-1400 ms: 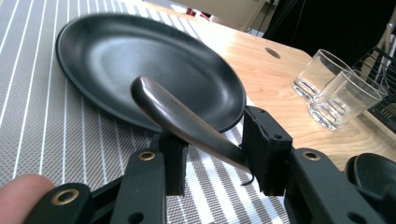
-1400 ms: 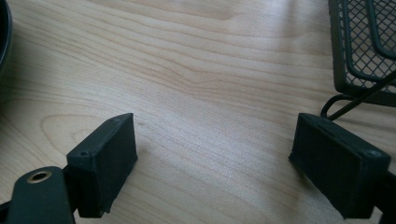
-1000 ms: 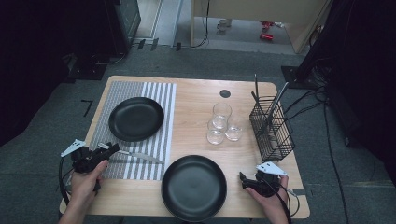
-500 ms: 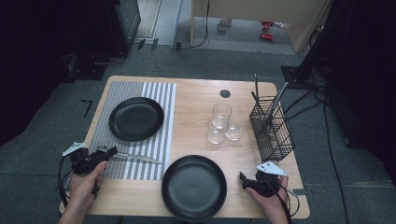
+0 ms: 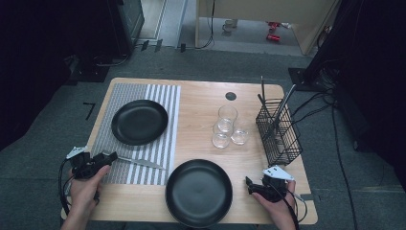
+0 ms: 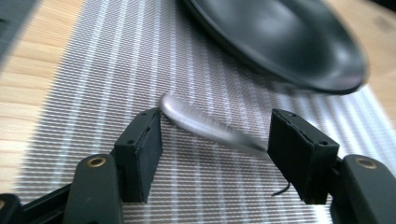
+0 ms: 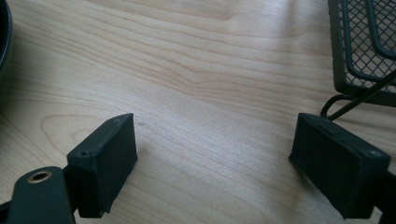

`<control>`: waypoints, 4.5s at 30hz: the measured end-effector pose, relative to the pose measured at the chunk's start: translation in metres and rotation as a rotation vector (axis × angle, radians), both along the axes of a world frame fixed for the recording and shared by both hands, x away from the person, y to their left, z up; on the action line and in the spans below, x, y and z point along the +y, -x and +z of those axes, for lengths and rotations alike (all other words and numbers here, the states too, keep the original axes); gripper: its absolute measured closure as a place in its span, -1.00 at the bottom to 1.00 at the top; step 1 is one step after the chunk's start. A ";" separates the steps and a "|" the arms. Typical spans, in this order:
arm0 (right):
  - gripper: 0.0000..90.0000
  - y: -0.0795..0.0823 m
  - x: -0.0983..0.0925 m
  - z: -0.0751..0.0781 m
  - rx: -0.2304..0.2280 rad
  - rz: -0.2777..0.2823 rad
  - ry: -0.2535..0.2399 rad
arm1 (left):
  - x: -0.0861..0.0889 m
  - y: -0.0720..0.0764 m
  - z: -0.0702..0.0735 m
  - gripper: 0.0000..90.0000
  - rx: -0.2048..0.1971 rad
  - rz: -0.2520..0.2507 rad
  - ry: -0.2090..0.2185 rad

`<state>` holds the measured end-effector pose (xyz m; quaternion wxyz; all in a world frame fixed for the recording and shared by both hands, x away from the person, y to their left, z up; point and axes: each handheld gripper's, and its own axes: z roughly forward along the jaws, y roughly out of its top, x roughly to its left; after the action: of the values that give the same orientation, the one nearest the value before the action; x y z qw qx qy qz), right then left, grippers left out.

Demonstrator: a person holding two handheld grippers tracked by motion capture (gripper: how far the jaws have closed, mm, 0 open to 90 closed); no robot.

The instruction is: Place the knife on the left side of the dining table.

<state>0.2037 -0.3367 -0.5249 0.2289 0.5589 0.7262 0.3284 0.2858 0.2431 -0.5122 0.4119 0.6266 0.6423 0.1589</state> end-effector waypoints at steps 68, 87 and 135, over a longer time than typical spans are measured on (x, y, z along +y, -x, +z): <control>-0.70 0.000 0.000 0.000 -0.002 0.003 0.002 | -0.056 0.001 0.001 -0.12 -0.015 -0.116 -0.374; -0.70 0.000 0.000 0.000 0.000 0.003 0.001 | -0.048 0.004 0.012 -0.50 -0.065 -0.114 -0.249; -0.56 0.001 0.006 0.126 -0.393 -0.061 -0.049 | -0.070 0.008 0.018 -0.74 -0.135 -0.194 -0.192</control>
<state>0.2026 -0.3305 -0.3989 0.3626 0.5113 0.6419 0.4416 0.2775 0.1732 -0.4946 0.4057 0.7100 0.5315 0.2210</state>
